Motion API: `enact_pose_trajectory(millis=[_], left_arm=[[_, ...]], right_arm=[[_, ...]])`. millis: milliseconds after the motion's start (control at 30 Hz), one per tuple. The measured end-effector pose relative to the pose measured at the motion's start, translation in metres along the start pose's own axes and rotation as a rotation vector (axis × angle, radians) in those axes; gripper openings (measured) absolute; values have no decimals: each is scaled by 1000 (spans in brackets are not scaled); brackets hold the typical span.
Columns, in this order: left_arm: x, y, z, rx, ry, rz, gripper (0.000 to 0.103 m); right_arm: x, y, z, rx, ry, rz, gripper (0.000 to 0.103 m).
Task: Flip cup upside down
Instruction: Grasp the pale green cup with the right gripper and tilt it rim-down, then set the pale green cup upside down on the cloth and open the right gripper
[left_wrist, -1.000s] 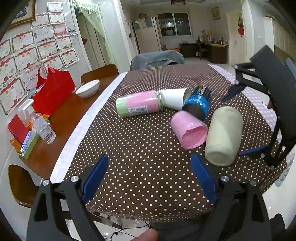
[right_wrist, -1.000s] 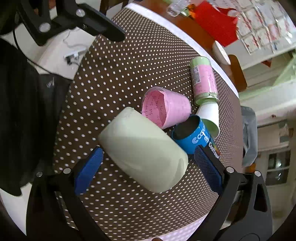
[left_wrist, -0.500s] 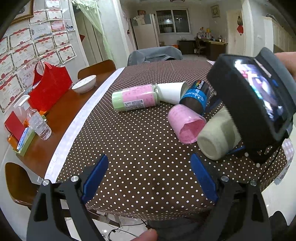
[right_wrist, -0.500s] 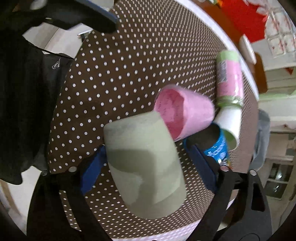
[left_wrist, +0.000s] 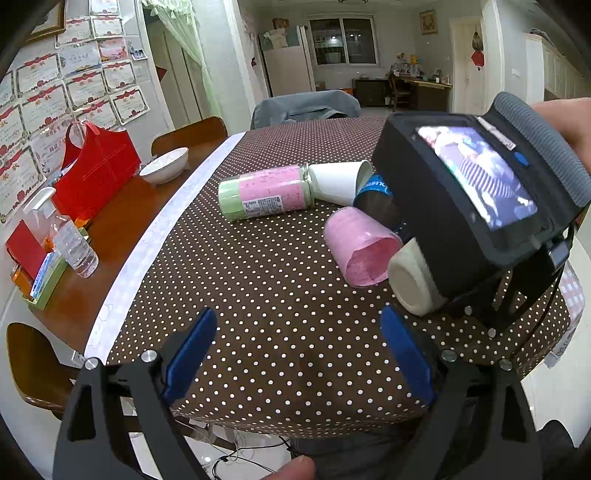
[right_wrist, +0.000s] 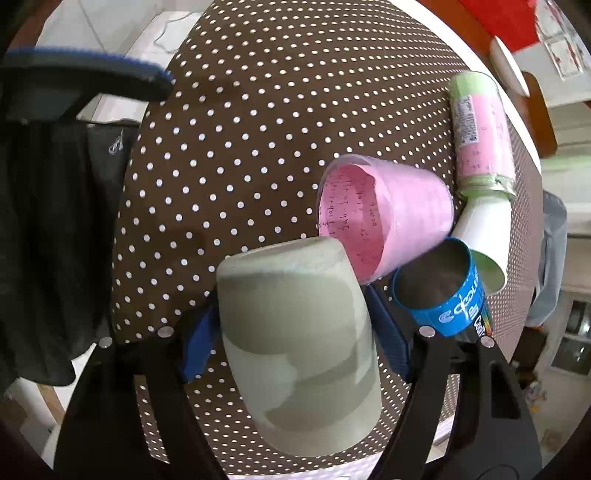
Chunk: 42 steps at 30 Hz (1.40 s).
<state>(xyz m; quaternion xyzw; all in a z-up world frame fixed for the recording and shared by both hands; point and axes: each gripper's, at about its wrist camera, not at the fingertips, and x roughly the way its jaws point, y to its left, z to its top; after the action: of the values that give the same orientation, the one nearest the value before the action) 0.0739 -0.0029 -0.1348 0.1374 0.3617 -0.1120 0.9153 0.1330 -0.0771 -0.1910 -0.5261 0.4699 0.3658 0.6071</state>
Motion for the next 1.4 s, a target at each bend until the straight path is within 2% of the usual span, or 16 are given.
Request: enact_pose_trajectory(millis=[200, 433, 533, 633, 800, 1033, 1233, 1267, 1367, 1400], left_arm=[[-5, -2, 0, 9, -20, -6, 89], [-14, -8, 6, 21, -53, -19, 89], [-19, -9, 9, 25, -69, -23, 89], [-21, -10, 13, 27, -79, -25, 89], [-26, -10, 17, 21, -91, -22, 89], [-28, -3, 18, -8, -99, -19, 89], [-31, 2, 21, -32, -110, -21, 89], [-31, 3, 22, -34, -111, -21, 89], [-33, 4, 24, -39, -118, -19, 89], [-34, 3, 24, -41, -119, -20, 89]], right_arm=[[-23, -27, -29, 243, -131, 34, 74], [-47, -46, -86, 629, -422, 87, 73], [-50, -46, -103, 780, -546, 79, 73], [-48, -39, -114, 891, -626, 62, 73], [-45, -30, -116, 967, -669, 37, 73], [-44, -35, -109, 983, -619, -21, 73], [-33, -40, -98, 1015, -604, -21, 73], [-33, -41, -98, 1033, -612, -32, 75], [-39, -39, -106, 1080, -652, -65, 97], [-42, -38, -109, 1099, -670, -70, 97]])
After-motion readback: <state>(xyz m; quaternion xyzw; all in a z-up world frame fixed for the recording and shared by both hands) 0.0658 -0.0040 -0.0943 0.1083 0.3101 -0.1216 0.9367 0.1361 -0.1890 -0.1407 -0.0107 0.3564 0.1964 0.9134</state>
